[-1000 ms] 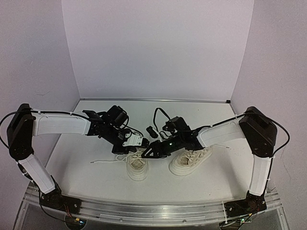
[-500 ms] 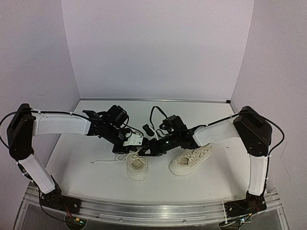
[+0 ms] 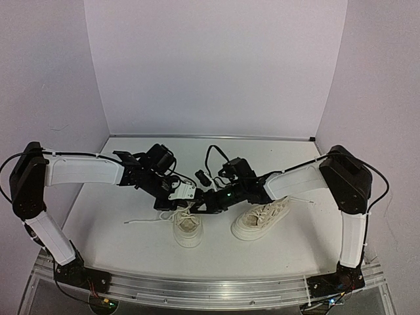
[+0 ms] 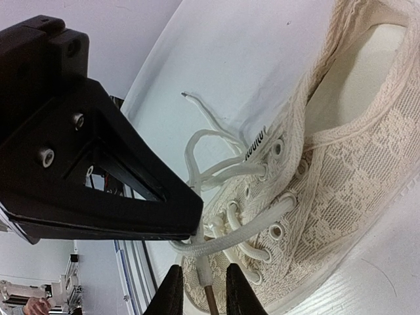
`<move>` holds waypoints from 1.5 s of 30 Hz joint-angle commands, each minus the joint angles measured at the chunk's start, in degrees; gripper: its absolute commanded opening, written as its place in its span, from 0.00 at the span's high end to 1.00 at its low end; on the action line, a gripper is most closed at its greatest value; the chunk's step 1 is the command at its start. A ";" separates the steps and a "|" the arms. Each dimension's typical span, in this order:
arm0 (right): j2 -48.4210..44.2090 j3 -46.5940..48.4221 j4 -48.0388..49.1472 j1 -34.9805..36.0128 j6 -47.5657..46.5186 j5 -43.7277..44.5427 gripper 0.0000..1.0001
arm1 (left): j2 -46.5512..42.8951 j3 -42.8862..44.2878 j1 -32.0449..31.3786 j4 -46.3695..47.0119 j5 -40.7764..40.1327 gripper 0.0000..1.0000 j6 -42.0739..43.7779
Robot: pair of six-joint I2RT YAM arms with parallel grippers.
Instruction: Tie the shoes
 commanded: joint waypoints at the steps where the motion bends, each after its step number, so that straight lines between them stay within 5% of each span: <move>1: -0.32 2.42 1.49 -0.31 -0.70 -0.87 0.81 | 0.40 0.61 -0.35 1.97 1.05 1.00 -0.33; 8: -0.73 2.41 1.45 -0.49 -0.76 -0.27 0.79 | 0.29 0.76 -0.32 1.55 0.99 1.00 -0.13; 16: -1.14 2.37 1.04 -0.59 -0.79 0.18 1.00 | 0.10 1.10 -0.35 1.65 -0.19 0.97 -1.16; 23: -2.94 1.05 -0.21 -0.88 -1.60 1.45 1.00 | -3.72 3.49 2.71 -1.47 -6.89 0.45 -12.16; 26: -3.41 0.77 -0.70 -0.94 -1.96 1.89 1.00 | -6.12 4.67 3.61 -8.24 -11.72 0.34 -14.33; 35: -6.75 -1.66 -1.01 -1.96 -1.44 3.87 1.00 | -6.39 4.07 5.39 -30.02 -18.43 0.41 -16.63; 45: -7.53 -2.35 -1.01 -2.10 -0.74 4.51 1.00 | -1.04 2.43 9.58 -31.53 -17.39 0.50 -16.47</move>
